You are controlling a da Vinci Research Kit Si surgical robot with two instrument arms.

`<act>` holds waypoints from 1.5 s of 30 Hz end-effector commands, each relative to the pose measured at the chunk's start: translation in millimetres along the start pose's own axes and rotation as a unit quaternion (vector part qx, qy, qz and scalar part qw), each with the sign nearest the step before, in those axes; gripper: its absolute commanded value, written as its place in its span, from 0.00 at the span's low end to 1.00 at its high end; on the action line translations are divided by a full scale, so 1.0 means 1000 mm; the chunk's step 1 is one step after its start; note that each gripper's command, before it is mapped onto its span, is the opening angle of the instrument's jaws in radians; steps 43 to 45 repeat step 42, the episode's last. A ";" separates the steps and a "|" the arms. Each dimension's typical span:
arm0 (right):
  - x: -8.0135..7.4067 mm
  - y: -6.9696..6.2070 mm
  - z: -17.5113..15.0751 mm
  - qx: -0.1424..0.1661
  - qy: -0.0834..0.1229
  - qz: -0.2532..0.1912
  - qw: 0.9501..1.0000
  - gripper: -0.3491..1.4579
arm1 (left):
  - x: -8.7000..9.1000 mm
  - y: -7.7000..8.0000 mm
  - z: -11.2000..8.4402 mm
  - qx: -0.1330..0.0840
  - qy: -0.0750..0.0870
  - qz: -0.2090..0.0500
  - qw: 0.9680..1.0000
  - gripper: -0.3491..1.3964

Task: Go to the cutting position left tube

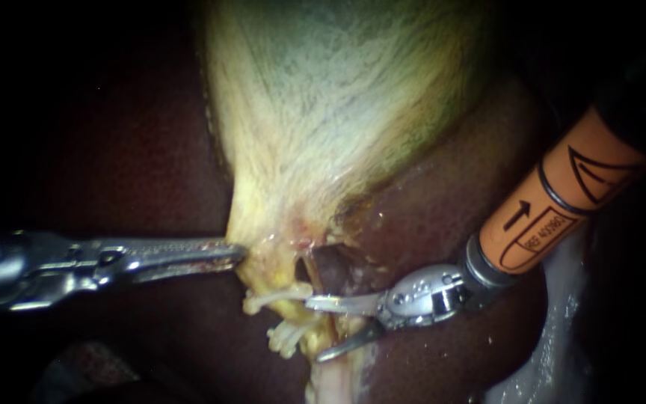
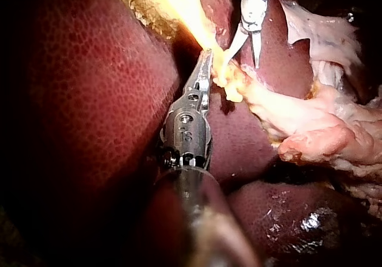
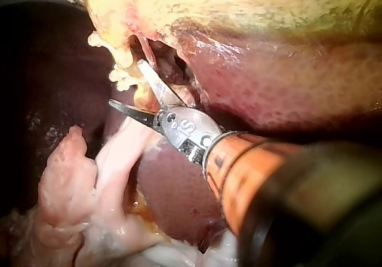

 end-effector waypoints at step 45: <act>0.0019 0.0008 0.0087 0.057 0.025 0.018 0.998 0.93 | 0.0005 0.0003 0.0018 0.002 0.000 0.002 1.000 0.09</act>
